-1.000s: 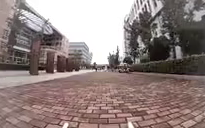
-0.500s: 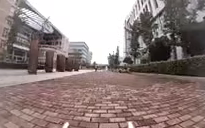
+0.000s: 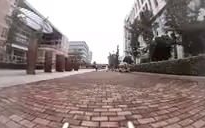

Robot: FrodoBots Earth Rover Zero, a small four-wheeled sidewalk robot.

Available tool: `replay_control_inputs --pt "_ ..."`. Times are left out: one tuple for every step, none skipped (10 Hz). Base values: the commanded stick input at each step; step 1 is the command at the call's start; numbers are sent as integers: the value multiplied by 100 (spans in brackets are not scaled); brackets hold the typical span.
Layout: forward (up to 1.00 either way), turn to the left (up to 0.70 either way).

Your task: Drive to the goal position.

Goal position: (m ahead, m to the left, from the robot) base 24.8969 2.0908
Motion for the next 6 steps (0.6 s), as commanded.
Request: replay_control_inputs --pt "45 0" --pt "45 0" --pt "45 10" --pt "45 27" --pt "45 27" --pt "45 27"
